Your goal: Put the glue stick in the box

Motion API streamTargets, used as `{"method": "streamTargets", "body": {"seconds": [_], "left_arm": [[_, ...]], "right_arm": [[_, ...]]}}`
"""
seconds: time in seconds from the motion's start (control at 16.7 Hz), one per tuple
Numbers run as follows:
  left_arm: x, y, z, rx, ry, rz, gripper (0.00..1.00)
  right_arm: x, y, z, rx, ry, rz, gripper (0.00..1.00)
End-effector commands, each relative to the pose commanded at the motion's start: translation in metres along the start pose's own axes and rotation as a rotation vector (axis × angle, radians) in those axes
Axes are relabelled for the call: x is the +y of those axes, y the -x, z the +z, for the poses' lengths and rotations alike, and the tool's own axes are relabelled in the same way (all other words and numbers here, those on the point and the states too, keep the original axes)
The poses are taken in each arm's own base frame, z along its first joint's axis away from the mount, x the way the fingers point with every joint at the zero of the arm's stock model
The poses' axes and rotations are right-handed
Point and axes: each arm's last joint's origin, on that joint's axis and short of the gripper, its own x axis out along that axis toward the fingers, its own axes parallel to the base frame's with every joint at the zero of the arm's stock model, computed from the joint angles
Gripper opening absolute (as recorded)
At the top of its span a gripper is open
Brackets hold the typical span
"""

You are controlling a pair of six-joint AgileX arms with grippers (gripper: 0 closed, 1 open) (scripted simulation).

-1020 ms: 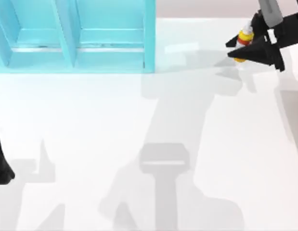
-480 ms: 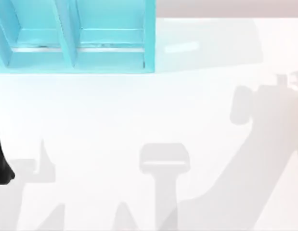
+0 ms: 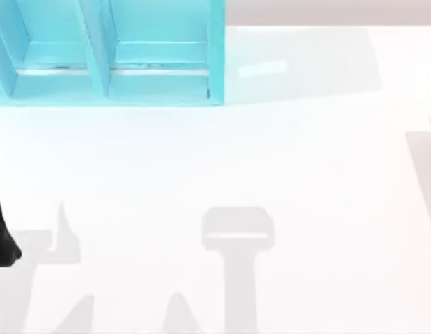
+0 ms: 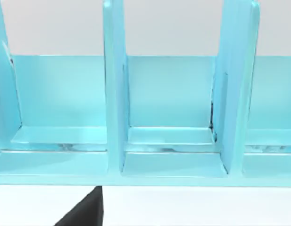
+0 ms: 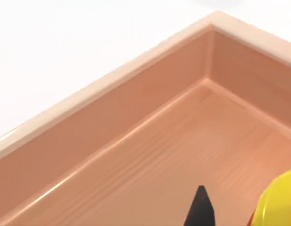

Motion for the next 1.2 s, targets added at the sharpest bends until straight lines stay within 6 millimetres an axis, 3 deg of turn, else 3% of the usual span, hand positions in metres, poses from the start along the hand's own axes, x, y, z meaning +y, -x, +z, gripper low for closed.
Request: {"method": "streamTargets", "body": {"seconds": [0.18, 0.54, 0.78, 1.2], "left_arm": [[0.0, 0.0, 0.0, 0.0, 0.0, 0.0, 1.0], [0.0, 0.0, 0.0, 0.0, 0.0, 0.0, 1.0], [0.0, 0.0, 0.0, 0.0, 0.0, 0.0, 1.0], [0.0, 0.0, 0.0, 0.0, 0.0, 0.0, 1.0]], "right_arm": [[0.023, 0.023, -0.003, -0.001, 0.018, -0.062, 0.0], [0.023, 0.023, -0.004, -0.001, 0.019, -0.062, 0.0], [0.022, 0.011, -0.007, 0.006, 0.022, -0.064, 0.0], [0.02, -0.028, -0.016, 0.005, 0.023, -0.067, 0.0]]}}
